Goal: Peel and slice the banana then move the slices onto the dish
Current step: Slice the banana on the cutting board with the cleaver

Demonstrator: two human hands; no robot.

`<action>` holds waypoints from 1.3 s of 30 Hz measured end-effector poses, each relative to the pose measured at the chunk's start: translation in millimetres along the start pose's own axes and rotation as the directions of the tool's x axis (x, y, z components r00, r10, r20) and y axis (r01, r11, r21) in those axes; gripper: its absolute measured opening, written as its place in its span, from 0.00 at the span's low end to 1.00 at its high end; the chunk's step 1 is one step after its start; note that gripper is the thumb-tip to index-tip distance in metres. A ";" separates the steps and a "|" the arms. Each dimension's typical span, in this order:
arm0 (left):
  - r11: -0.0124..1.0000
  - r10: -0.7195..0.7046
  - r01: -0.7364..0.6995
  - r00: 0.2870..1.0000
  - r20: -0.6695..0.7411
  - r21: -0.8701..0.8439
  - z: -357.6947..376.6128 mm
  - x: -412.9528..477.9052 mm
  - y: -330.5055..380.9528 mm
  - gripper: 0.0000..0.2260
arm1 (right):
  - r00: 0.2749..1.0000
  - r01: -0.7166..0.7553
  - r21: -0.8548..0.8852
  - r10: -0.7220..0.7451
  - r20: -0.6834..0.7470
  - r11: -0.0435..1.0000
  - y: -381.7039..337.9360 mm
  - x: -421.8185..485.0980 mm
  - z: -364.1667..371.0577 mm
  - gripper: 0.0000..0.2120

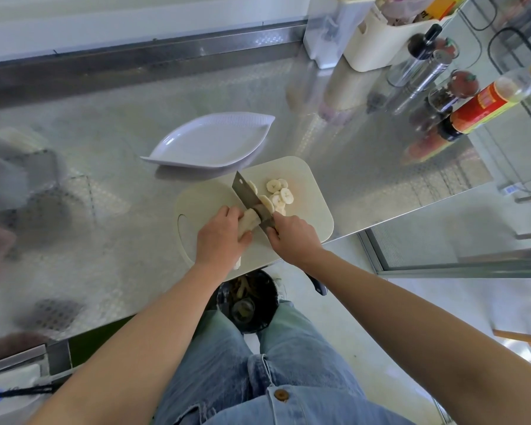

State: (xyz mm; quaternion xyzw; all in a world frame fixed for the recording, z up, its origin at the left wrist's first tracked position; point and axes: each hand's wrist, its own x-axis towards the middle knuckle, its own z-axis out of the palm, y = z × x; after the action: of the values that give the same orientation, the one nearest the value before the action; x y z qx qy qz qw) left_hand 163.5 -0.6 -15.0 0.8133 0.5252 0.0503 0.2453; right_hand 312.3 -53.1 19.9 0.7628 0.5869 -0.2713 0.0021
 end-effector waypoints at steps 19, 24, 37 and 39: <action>0.998 0.013 -0.013 1.000 -0.001 0.059 -0.2 -0.6 -0.1 0.15 | 0.996 0.041 0.009 -0.040 -0.080 0.999 3.3 -9.5 -24.3 0.10; 1.000 0.007 -0.007 1.000 -0.002 0.021 1.3 -0.3 -0.6 0.15 | 0.999 0.024 0.010 -0.024 -0.049 1.000 4.4 -5.0 -17.9 0.09; 1.000 0.005 -0.005 1.000 -0.003 0.010 1.5 -0.3 -1.2 0.14 | 0.998 0.007 0.029 -0.006 -0.063 1.000 8.7 -4.0 -9.4 0.10; 0.999 0.007 -0.007 1.000 -0.007 0.036 1.3 -0.3 -1.3 0.14 | 0.995 0.020 0.034 -0.017 -0.103 0.999 6.7 -5.2 -18.3 0.11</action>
State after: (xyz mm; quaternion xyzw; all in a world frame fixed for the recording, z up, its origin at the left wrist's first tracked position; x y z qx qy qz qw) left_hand 162.7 -0.9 -16.7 0.8193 0.5239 0.0446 0.2286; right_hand 325.0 -54.0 35.6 0.7702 0.5885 -0.2420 -0.0439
